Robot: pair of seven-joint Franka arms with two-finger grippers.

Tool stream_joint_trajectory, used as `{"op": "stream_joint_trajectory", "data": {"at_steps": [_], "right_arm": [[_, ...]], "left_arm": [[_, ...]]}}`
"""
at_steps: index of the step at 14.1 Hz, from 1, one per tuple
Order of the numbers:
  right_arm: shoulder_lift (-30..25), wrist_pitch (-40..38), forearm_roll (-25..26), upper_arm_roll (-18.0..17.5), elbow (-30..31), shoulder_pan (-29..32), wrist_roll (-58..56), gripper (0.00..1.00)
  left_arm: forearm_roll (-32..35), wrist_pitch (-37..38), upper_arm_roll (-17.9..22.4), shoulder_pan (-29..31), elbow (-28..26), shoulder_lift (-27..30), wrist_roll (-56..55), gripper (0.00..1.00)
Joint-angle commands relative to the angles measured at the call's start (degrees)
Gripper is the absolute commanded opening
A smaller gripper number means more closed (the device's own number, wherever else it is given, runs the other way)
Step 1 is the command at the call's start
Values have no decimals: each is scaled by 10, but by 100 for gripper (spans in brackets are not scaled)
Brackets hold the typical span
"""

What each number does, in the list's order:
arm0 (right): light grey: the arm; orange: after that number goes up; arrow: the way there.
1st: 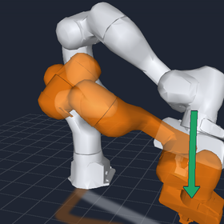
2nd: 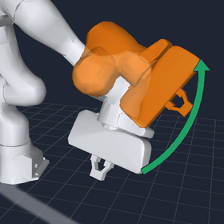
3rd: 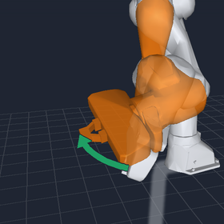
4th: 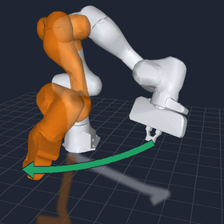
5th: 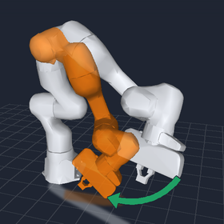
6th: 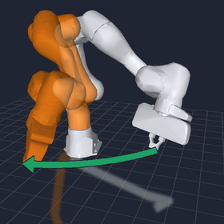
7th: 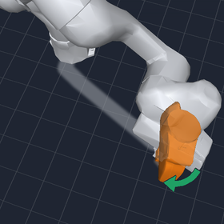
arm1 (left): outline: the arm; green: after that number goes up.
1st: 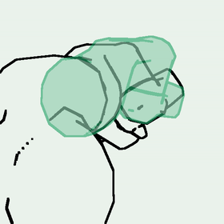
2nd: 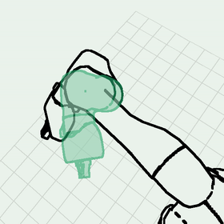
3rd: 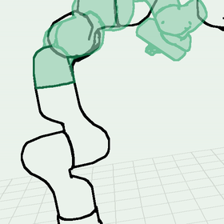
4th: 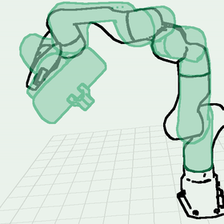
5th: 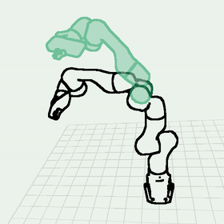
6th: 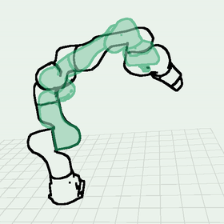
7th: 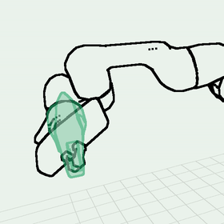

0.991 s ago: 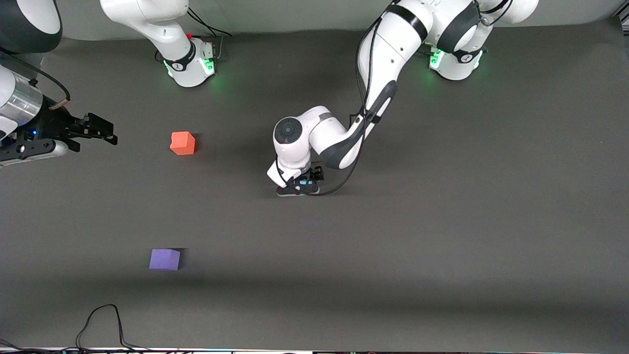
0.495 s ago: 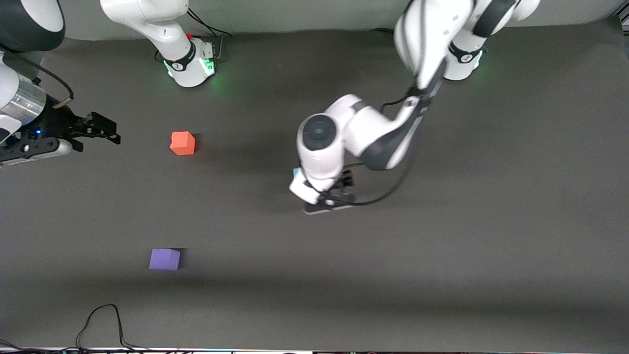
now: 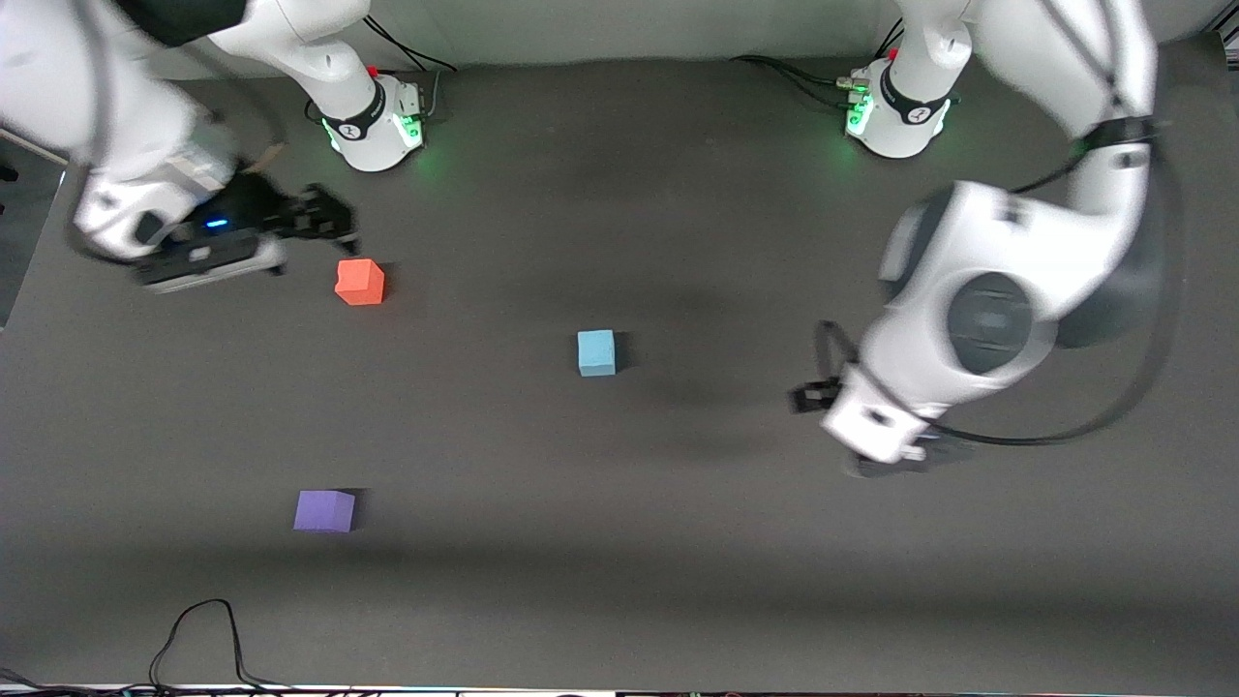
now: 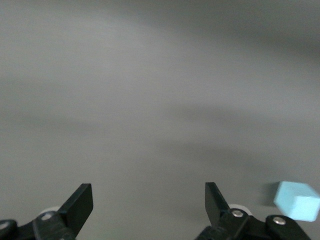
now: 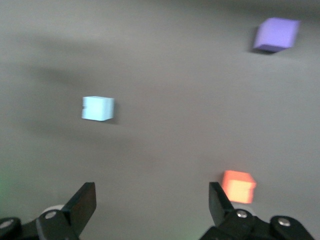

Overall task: Place blue block between orange and purple blocks
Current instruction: 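Set the blue cube down, open the left gripper while the right gripper advances, then lower the right gripper onto the blue cube and close on it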

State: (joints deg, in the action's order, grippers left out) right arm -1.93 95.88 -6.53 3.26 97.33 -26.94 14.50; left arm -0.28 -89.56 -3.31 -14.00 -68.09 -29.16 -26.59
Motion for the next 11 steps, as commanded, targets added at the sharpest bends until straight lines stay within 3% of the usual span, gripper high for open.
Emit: {"op": "stream_joint_trajectory", "data": {"at_steps": [1,4,6,9,11], "right_arm": [[117,-6,1,7,-125,-112,137,100],[220,-6,0,7,-229,-177,205,100],[247,2,2,7,-245,-183,214,100],[244,74,18,8,-157,-200,200,100],[236,160,23,8,-73,-200,179,100]], "left_arm": [[-9,45,-6,56,-36,67,97,100],[-8,71,-5,108,-74,130,179,100],[-1,50,-3,129,-127,187,213,100],[0,-14,-3,158,-222,258,254,100],[1,-33,-2,164,-246,277,261,100]]}}
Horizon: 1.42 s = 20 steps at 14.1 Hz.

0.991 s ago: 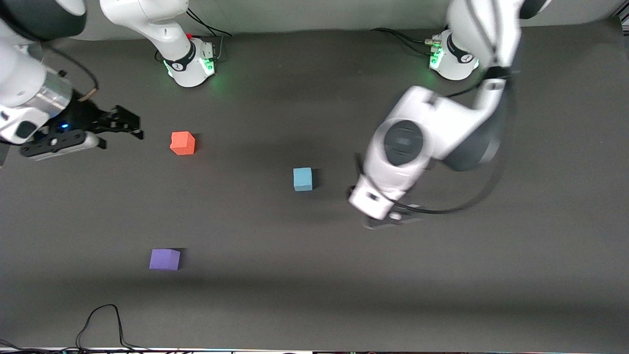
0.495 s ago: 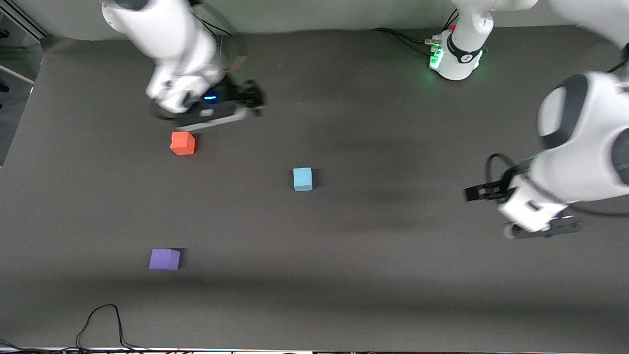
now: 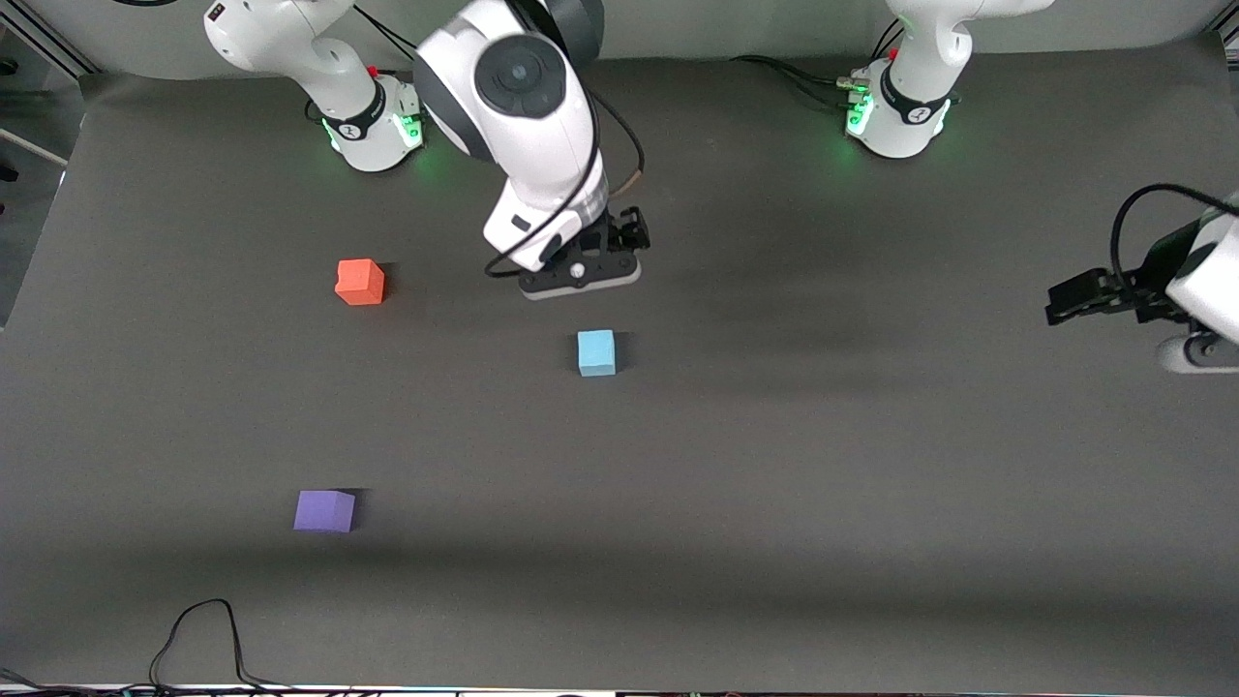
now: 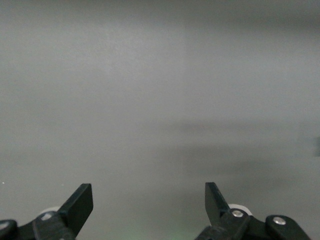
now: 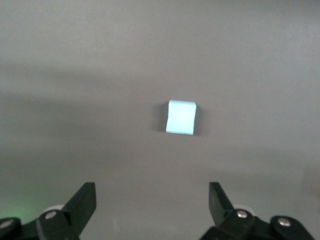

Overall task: Place blue block between orange and purple blocks
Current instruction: 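Lower the right gripper onto the blue cube and close on it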

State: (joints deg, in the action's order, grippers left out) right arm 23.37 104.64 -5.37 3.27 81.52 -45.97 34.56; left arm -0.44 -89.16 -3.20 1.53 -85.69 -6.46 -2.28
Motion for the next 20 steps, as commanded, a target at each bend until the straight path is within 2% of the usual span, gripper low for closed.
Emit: {"op": "stream_joint_trajectory", "data": {"at_steps": [1,4,6,9,13,19,20], "right_arm": [[-17,104,11,8,113,-10,-29,100],[-10,235,23,8,217,-10,-41,100],[6,309,23,8,262,-10,-43,100],[52,347,23,8,264,-11,-39,100],[97,391,15,8,260,-11,-32,100],[136,416,13,8,235,-10,-17,100],[140,416,13,8,232,-10,-16,97]], "left_arm": [[4,-37,-3,8,-72,57,18,100],[3,-31,-2,9,-73,78,16,100],[4,-6,-1,-1,-55,79,7,100],[4,4,40,-45,-37,67,8,100],[4,0,39,-40,-37,62,16,100],[3,9,35,-37,-13,41,19,100],[4,12,35,-37,-14,41,24,100]]}}
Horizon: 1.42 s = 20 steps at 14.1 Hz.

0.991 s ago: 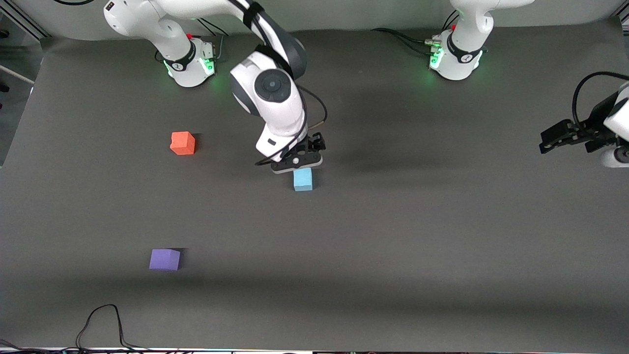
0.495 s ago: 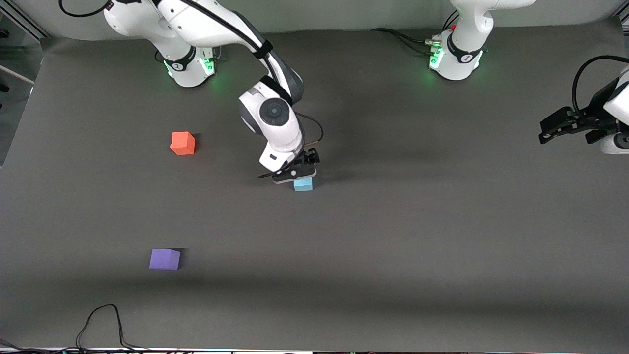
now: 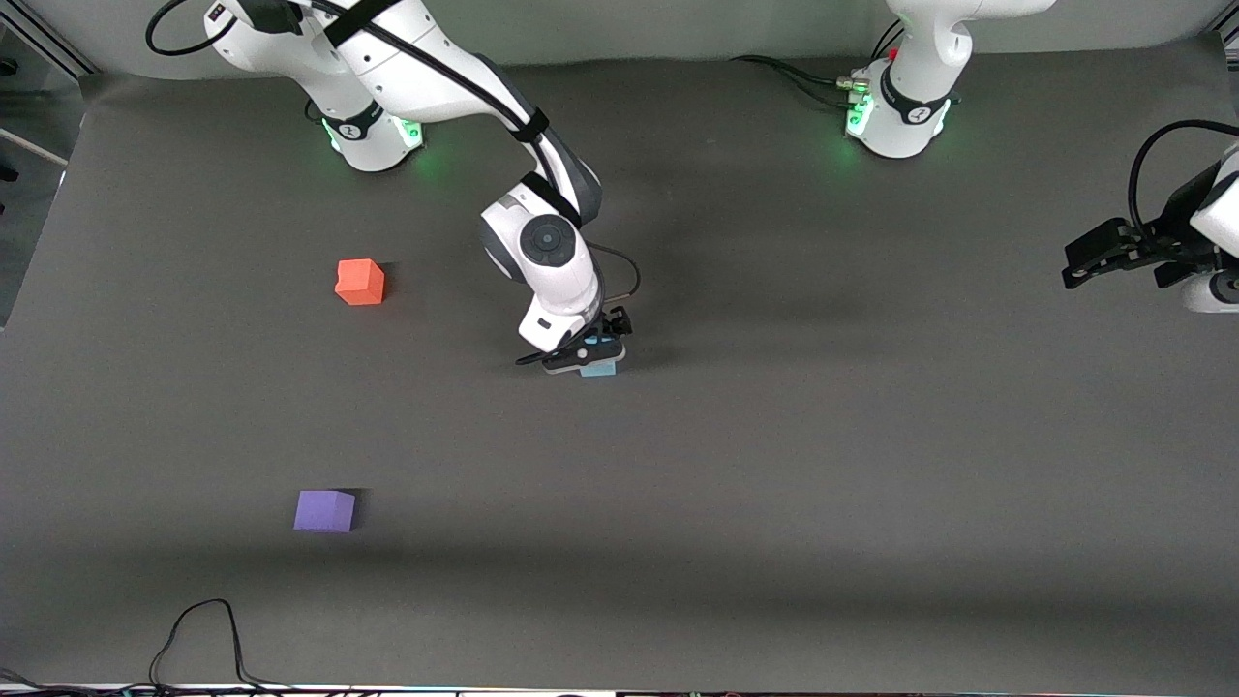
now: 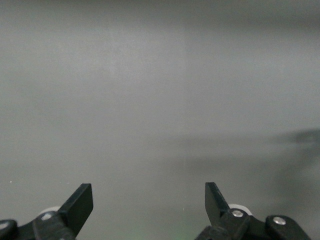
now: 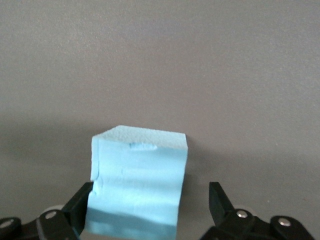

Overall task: Place blue block between orange and purple blocks
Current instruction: 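Carry the blue cube with the right gripper beside the orange cube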

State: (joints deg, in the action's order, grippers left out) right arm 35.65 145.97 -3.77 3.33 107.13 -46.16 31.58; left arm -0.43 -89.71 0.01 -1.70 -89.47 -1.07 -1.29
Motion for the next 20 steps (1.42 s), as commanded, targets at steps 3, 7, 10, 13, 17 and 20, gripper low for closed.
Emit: {"op": "stream_joint_trajectory", "data": {"at_steps": [3,7,10,13,17,20], "right_arm": [[17,2,-4,7,-34,-3,19,49],[9,-5,-7,11,-44,0,25,30],[-31,-102,-7,12,-77,19,12,30],[-93,-254,-8,15,-150,34,12,30],[-146,-422,-35,16,-258,68,-15,30],[-192,-494,-35,18,-277,98,-47,30]], "left_arm": [[7,45,7,-5,18,-7,48,100],[10,48,6,-6,17,-6,48,100],[11,49,5,-9,16,-5,49,100],[16,49,4,-11,16,-5,49,100],[16,47,2,-7,15,-5,49,100],[16,44,-3,-3,15,-4,49,100]]}}
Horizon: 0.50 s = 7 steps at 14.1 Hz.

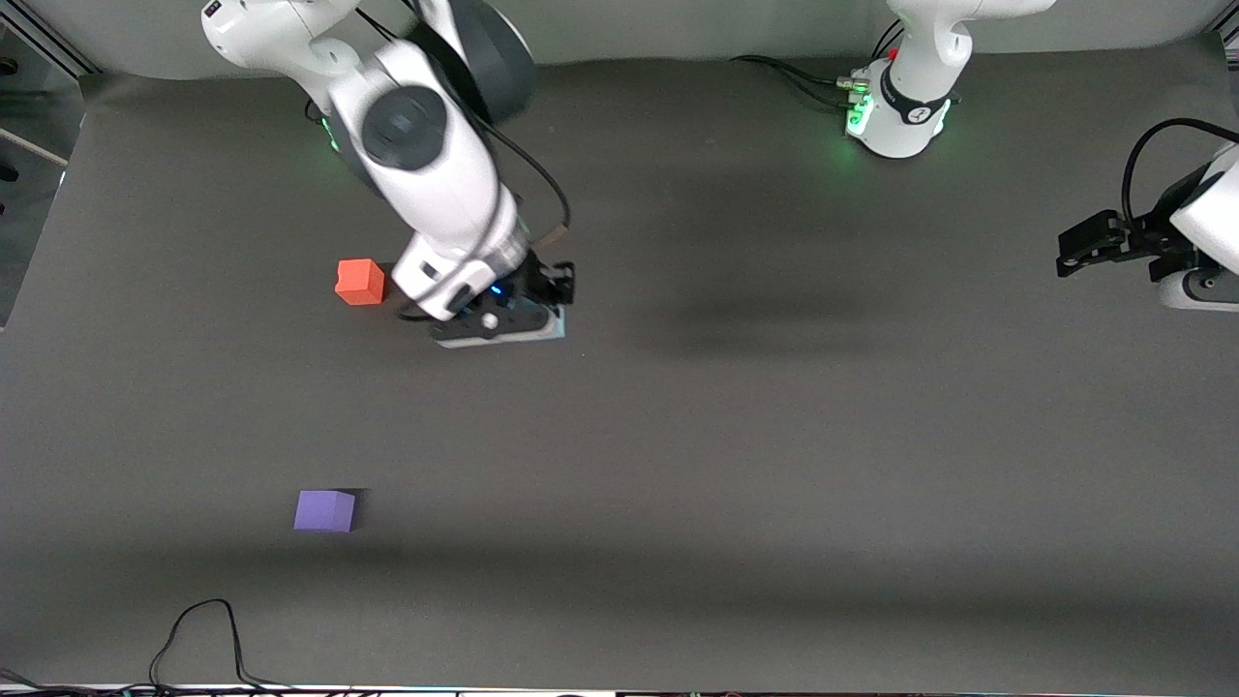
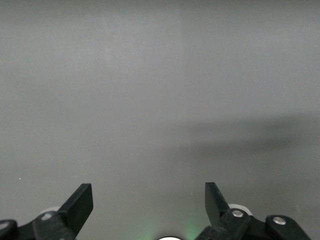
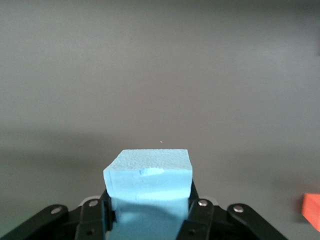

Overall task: Place blue block between orange and purple blocks
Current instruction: 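Carry the blue cube with the right gripper beside the orange cube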

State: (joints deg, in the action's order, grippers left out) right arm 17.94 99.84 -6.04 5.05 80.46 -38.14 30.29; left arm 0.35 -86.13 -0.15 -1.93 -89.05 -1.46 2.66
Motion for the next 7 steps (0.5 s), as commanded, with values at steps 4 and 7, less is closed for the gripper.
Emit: {"op": "stream_joint_trajectory", "data": {"at_steps": [4,7], "right_arm": [[-69,-80,-11,75,18,27,-121,30],[-115,-80,-11,184,78,26,-238,30]], "left_arm": [[8,3,0,-7,11,0,6,100],[8,1,-1,-8,5,2,3,100]]}}
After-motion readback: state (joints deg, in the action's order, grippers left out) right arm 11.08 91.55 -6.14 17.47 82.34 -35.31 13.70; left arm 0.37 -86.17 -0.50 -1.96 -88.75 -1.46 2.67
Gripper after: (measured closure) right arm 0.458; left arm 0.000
